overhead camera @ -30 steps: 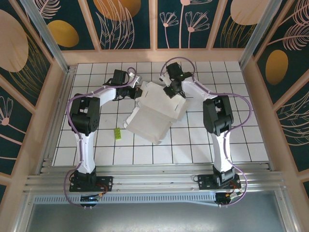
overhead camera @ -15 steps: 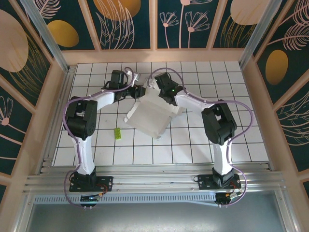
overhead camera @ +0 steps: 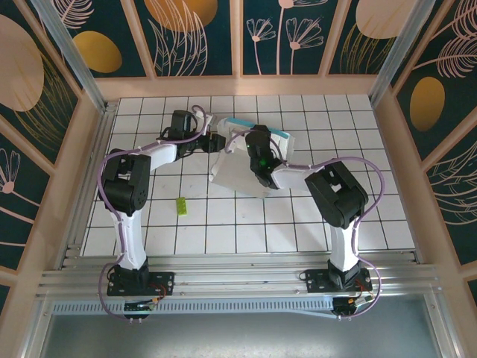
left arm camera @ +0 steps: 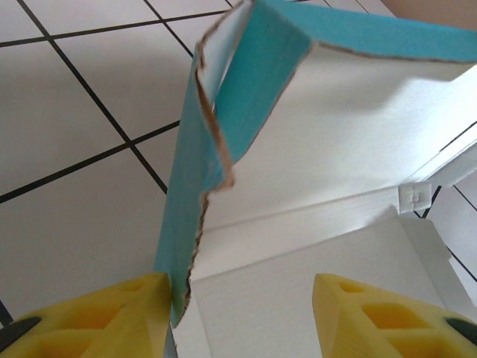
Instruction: Fold the paper box
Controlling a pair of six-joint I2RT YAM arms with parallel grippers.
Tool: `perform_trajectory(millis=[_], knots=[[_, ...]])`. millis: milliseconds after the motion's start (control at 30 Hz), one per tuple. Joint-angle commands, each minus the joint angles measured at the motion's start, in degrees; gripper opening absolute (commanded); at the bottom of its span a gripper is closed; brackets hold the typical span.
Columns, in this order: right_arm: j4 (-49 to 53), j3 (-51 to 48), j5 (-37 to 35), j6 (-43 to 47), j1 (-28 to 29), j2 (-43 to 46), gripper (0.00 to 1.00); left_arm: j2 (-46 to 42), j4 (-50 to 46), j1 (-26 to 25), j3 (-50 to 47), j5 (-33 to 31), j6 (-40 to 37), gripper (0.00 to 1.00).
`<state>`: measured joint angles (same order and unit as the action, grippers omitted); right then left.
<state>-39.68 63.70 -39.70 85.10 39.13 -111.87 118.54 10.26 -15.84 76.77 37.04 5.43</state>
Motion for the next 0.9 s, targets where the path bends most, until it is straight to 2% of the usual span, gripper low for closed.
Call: perform_trajectory(millis=[0, 100, 200, 333, 433, 600, 700, 867], knots=[[-10.24, -1.58, -1.74, 5.34, 0.77, 0.49, 0.08, -0.89, 1.99, 0.61, -0.44, 1.98, -1.14, 0.53], [-11.12, -1.71, -2.21, 5.47, 1.03, -0.01, 0.08, 0.16, 3.30, 1.11, 0.05, 6.83, 0.55, 0.52], [-10.39, -1.31, -2.11, 4.67, 1.28, -0.27, 0.08, 2.24, 4.59, 1.04, 1.19, 13.28, 3.77, 0.46], [-10.06, -0.54, -2.19, 4.46, 1.61, -0.97, 0.08, 2.25, 7.83, 1.02, -0.27, 13.92, 6.61, 0.34], [-10.30, -0.01, -2.12, 4.38, 1.82, -1.41, 0.08, 3.52, 7.55, 0.83, 1.21, 16.76, 9.15, 0.32], [-9.93, 0.48, -2.16, 3.51, 2.00, -1.77, 0.08, 5.27, 2.58, 0.59, 2.85, 14.77, 7.52, 0.30], [-12.10, -0.67, -2.45, 4.12, 2.13, -1.86, 0.08, 5.34, -0.61, 0.55, 1.90, 10.79, 5.59, 0.30], [-17.58, -4.37, -3.17, 5.30, 2.82, -1.86, 0.09, 3.85, 2.30, 0.54, -2.58, 7.32, 6.70, 0.33]])
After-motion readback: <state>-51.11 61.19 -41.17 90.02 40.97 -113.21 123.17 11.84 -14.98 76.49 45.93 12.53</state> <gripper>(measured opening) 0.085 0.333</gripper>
